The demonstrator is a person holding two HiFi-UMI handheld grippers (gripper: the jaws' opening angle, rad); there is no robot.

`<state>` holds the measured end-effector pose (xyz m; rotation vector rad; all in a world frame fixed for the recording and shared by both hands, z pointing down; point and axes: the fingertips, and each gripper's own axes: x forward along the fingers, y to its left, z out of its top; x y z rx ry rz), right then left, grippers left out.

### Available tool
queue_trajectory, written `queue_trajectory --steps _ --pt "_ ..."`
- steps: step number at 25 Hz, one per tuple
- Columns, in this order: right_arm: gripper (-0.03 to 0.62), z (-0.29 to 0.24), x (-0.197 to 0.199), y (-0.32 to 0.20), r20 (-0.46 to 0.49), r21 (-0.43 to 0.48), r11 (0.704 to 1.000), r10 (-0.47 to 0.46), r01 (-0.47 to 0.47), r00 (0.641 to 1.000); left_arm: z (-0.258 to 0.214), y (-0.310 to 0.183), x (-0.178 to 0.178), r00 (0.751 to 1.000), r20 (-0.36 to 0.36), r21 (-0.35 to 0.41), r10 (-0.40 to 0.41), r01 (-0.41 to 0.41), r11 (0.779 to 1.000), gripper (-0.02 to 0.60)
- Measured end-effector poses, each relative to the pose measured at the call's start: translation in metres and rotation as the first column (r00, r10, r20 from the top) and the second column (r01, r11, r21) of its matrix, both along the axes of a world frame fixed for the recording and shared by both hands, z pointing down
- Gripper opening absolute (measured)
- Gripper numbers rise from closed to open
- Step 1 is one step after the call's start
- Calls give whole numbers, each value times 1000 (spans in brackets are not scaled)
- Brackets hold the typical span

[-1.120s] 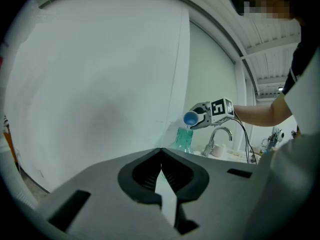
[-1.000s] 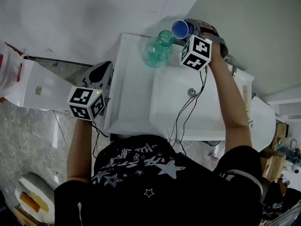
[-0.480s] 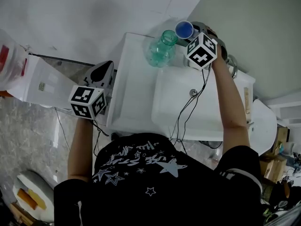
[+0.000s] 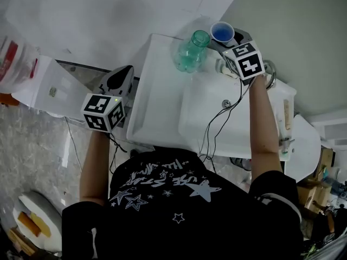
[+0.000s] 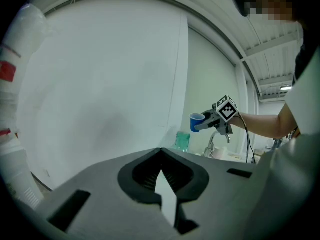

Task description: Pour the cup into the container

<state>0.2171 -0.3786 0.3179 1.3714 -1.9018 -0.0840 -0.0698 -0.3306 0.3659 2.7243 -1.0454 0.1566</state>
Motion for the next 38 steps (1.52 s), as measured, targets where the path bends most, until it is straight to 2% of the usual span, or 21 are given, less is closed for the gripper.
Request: queue_trajectory --steps 8,17,26,38 --pt "270 5 -49 27 233 75 997 -49 33 971 7 16 -10 1000 -9 -20 -13 12 1000 9" --pt "272 62 -116 43 384 73 992 -120 99 916 23 29 -27 999 2 -57 -34 34 998 9" --pt "276 126 -163 48 441 71 987 -161 145 883 50 42 -45 998 30 -118 -53 56 991 9" --pt "278 207 -191 30 476 -48 985 -126 168 870 88 43 -56 996 68 -214 -59 73 974 9"
